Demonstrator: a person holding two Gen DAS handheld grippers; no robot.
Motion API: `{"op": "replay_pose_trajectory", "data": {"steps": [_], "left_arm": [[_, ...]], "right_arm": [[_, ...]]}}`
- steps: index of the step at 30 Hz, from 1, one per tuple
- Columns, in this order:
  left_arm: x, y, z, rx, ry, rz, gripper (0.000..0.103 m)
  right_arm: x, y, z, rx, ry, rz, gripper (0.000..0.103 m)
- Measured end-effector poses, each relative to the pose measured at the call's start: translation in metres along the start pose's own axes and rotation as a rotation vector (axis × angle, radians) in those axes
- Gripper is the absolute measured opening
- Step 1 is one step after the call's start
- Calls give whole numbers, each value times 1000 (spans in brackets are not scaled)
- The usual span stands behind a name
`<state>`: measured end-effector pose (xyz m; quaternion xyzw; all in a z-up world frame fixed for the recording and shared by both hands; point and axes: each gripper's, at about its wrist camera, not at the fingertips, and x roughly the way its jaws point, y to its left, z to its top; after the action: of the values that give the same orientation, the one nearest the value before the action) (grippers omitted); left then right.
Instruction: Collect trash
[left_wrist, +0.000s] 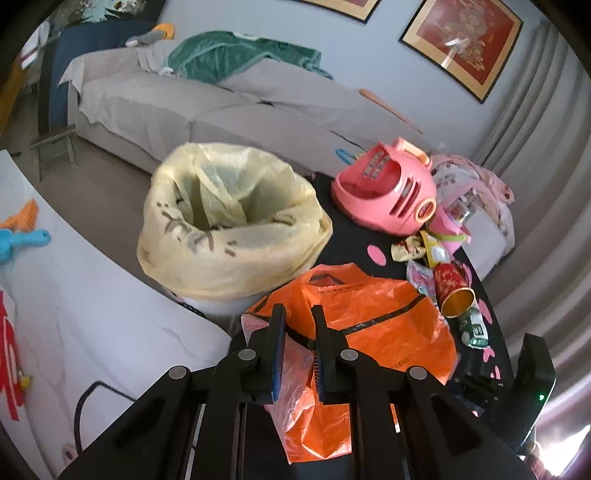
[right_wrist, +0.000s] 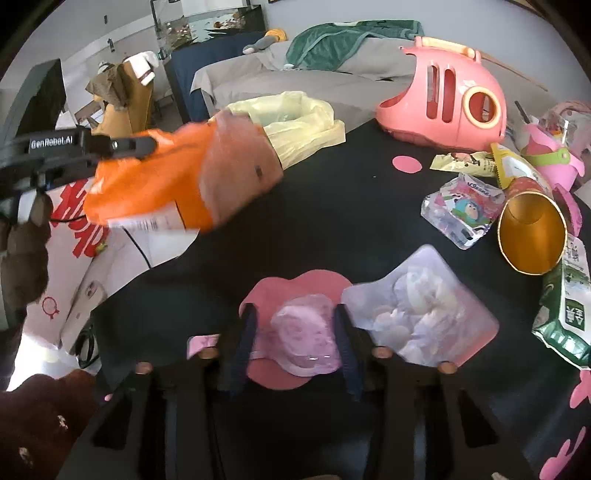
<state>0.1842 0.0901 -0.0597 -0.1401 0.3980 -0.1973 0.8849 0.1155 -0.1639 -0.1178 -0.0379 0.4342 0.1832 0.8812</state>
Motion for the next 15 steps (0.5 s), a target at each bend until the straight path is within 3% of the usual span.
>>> {"op": "replay_pose_trajectory", "data": {"steps": [15], "left_arm": [[-51,-1,17,39,-132,32,14]], "right_arm": [[-55,8,25,-64,-135,-65,29]]}}
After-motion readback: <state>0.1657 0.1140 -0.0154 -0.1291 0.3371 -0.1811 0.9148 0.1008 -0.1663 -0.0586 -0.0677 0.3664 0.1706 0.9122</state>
